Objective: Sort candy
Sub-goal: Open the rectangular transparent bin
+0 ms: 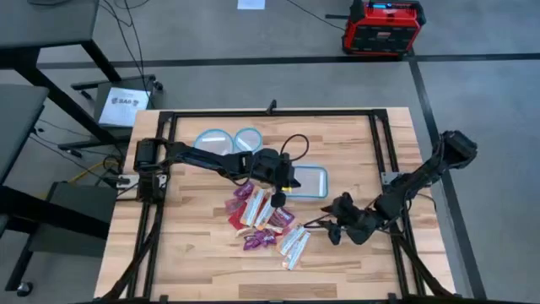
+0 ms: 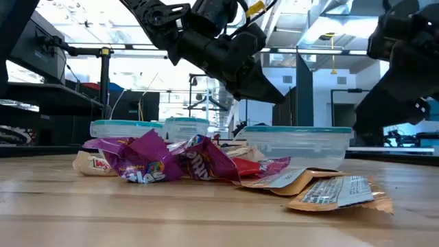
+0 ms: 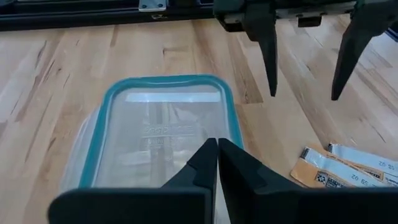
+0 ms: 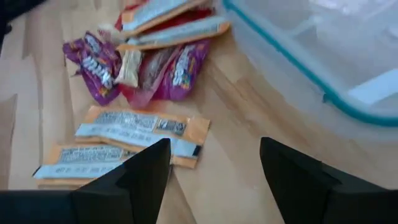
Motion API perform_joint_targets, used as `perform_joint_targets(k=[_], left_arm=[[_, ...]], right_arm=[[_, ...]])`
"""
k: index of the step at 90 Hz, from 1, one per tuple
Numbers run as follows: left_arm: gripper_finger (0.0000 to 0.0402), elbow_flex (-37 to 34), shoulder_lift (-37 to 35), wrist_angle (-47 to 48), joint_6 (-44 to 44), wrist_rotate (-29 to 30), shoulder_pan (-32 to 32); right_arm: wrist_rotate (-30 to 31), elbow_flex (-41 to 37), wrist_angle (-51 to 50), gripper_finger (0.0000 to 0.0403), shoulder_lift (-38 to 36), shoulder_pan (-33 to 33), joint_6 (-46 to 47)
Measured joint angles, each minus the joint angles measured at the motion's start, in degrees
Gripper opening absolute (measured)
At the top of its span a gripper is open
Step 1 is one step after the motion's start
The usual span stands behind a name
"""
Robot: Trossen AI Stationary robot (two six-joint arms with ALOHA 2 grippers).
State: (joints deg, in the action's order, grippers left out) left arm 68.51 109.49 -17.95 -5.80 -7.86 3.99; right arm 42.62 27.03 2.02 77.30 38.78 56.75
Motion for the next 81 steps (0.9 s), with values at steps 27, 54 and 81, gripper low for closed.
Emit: perform_joint_targets(k=[27, 54, 81], left_arm=[[0.0000, 0.0, 0.0, 0.1, -2.1, -2.6, 0.0], [0.0000, 0.0, 1.1, -1.5, -2.7, -4.3, 0.5], [0.0000, 0.0, 1.3, -6.9, -4.1, -4.9, 2.8]], right_arm=[[5.8, -5.3, 8.3, 0.0234, 0.0, 0.2, -1.7], [5.3, -11.1, 21.2, 0.0234, 0.0, -0.8, -9.1], [5.8, -12.1, 27.7, 0.0234, 9.0, 1.8, -4.0]])
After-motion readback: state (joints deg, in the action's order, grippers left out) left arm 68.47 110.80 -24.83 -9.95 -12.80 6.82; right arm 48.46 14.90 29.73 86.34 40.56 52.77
